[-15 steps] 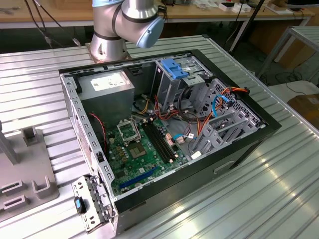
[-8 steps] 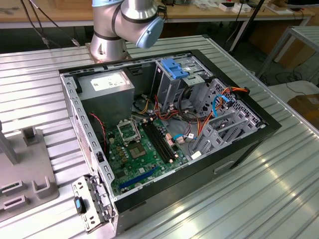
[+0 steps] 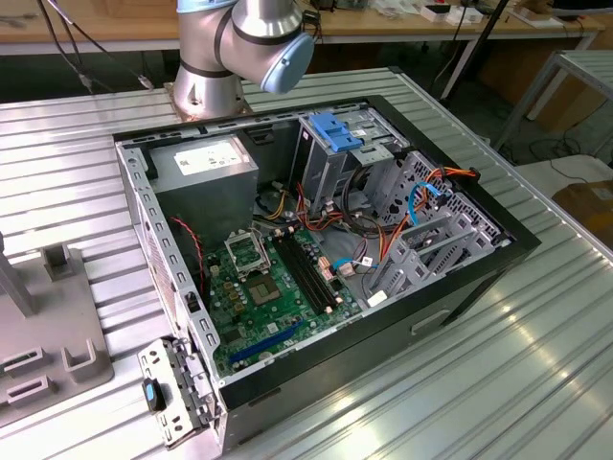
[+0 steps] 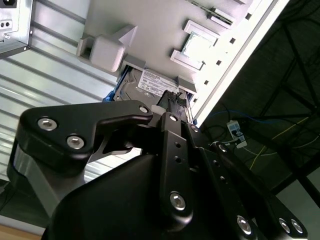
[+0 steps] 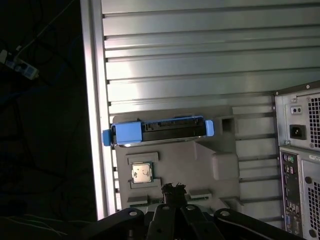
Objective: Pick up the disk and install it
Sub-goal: 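Reach for the disk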
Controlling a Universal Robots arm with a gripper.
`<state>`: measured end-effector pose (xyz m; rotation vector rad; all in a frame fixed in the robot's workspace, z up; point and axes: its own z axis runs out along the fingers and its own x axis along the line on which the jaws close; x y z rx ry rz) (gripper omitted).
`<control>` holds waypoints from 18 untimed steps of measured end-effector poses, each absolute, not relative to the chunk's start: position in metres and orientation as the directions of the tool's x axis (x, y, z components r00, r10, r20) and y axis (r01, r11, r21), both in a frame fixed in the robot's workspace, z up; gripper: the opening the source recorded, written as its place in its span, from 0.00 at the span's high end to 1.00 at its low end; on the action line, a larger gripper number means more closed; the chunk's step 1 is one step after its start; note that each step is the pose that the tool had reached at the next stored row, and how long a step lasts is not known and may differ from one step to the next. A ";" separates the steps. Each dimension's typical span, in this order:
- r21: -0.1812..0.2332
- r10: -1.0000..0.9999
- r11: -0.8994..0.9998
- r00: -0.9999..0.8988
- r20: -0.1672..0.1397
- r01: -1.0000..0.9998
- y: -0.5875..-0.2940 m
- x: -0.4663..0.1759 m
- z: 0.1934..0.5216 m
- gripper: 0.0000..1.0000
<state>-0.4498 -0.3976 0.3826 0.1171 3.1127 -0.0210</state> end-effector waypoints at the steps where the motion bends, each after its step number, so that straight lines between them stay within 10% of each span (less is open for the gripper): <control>1: -0.012 0.075 0.997 -0.997 -0.027 0.075 -0.398 -0.450 0.383 0.89; 18: -0.012 0.075 0.997 -0.997 -0.027 0.075 -0.398 -0.465 0.382 0.89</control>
